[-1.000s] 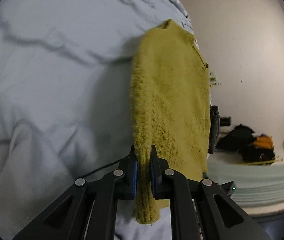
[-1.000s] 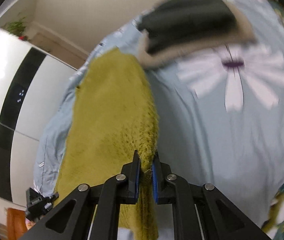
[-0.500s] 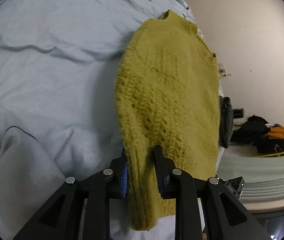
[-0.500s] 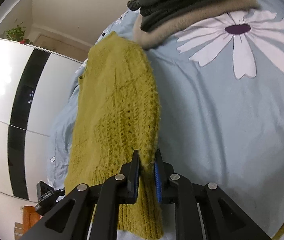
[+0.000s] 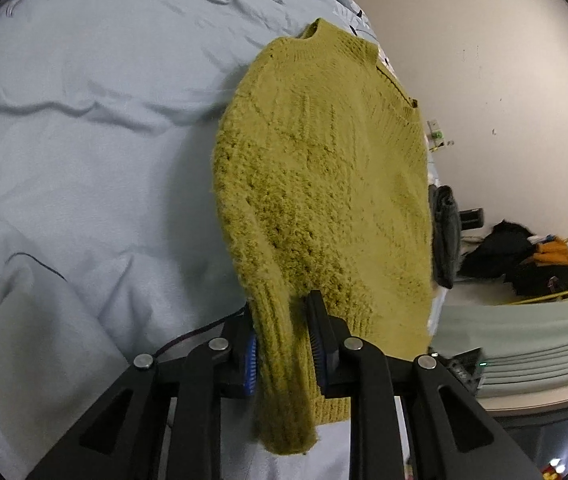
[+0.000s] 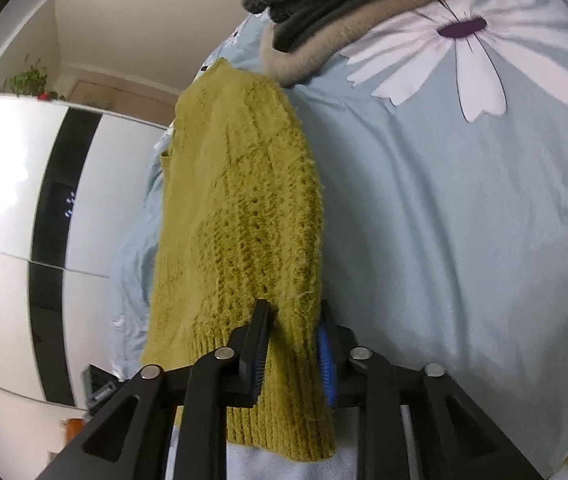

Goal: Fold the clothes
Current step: 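Grasp the sweater hem with both grippers and lift it, then lay the sweater flat on the bed and open both grippers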

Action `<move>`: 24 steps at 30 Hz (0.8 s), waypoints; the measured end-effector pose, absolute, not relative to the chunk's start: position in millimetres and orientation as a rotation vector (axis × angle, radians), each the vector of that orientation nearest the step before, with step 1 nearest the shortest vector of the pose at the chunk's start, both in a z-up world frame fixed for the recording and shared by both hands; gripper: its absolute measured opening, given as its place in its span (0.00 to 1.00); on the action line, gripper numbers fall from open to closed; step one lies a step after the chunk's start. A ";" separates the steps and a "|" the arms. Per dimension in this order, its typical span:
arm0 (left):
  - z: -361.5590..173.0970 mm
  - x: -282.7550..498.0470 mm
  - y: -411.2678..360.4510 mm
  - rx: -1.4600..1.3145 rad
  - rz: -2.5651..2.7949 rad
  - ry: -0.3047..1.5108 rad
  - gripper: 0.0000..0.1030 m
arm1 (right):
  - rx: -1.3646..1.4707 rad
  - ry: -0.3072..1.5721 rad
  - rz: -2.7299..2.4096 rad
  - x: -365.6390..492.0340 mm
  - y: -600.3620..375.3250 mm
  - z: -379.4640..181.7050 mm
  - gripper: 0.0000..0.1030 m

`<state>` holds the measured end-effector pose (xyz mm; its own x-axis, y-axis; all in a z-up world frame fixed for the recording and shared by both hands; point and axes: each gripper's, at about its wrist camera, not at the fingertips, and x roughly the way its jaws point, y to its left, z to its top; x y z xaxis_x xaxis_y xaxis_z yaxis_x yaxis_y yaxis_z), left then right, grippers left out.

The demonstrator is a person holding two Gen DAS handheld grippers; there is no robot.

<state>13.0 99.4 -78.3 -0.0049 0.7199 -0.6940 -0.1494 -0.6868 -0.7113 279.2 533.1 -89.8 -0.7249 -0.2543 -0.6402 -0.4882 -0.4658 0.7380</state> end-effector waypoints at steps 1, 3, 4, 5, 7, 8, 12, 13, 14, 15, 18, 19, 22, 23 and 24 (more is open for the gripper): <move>-78.2 13.3 99.2 -1.645 1.767 -0.587 0.14 | -1.096 1.511 2.340 277.8 531.6 -86.9 0.15; -78.0 13.9 98.8 -1.647 1.778 -0.568 0.13 | -1.106 1.477 2.366 275.2 529.2 -82.2 0.13; -77.9 14.2 98.6 -1.648 1.783 -0.558 0.13 | -1.106 1.471 2.377 275.4 529.2 -80.5 0.12; -77.8 14.5 98.4 -1.649 1.788 -0.548 0.12 | -1.103 1.471 2.387 276.3 529.7 -79.2 0.12; -77.6 15.1 98.0 -1.651 1.799 -0.528 0.11 | -1.096 1.471 2.391 279.8 532.4 -78.3 0.11; -77.5 15.4 97.7 -1.652 1.804 -0.518 0.11 | -1.091 1.471 2.377 283.1 535.4 -79.7 0.11; -82.0 15.4 98.1 -1.674 1.806 -0.496 0.11 | -1.102 1.466 2.331 292.0 541.2 -86.7 0.11; -83.8 15.2 98.6 -1.682 1.803 -0.493 0.11 | -1.124 1.461 2.324 289.3 538.2 -89.2 0.11; -82.4 15.2 99.4 -1.677 1.807 -0.482 0.11 | -1.140 1.453 2.322 286.6 536.0 -90.2 0.11; -80.1 15.4 100.4 -1.669 1.812 -0.468 0.12 | -1.151 1.444 2.322 284.3 534.3 -90.4 0.11; -73.7 12.5 99.4 -1.652 1.833 -0.453 0.17 | -1.160 1.412 2.336 281.6 535.7 -84.1 0.14; -72.1 10.4 99.4 -1.650 1.851 -0.442 0.23 | -1.152 1.409 2.343 282.0 538.4 -81.2 0.14; -69.6 3.1 100.5 -1.650 1.905 -0.419 0.39 | -1.132 1.370 2.358 280.5 547.2 -71.2 0.19; -68.5 -0.5 101.9 -1.650 1.906 -0.415 0.39 | -1.130 1.333 2.353 277.9 549.3 -67.3 0.20; -67.0 -4.4 103.3 -1.649 1.905 -0.409 0.39 | -1.129 1.291 2.347 274.6 551.5 -62.9 0.21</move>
<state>-4.4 103.3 -67.0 -0.0674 0.6041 -0.7940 -0.2248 -0.7846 -0.5779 274.6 551.5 -62.9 -0.6751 -0.1531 -0.7217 -0.5276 -0.5835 0.6173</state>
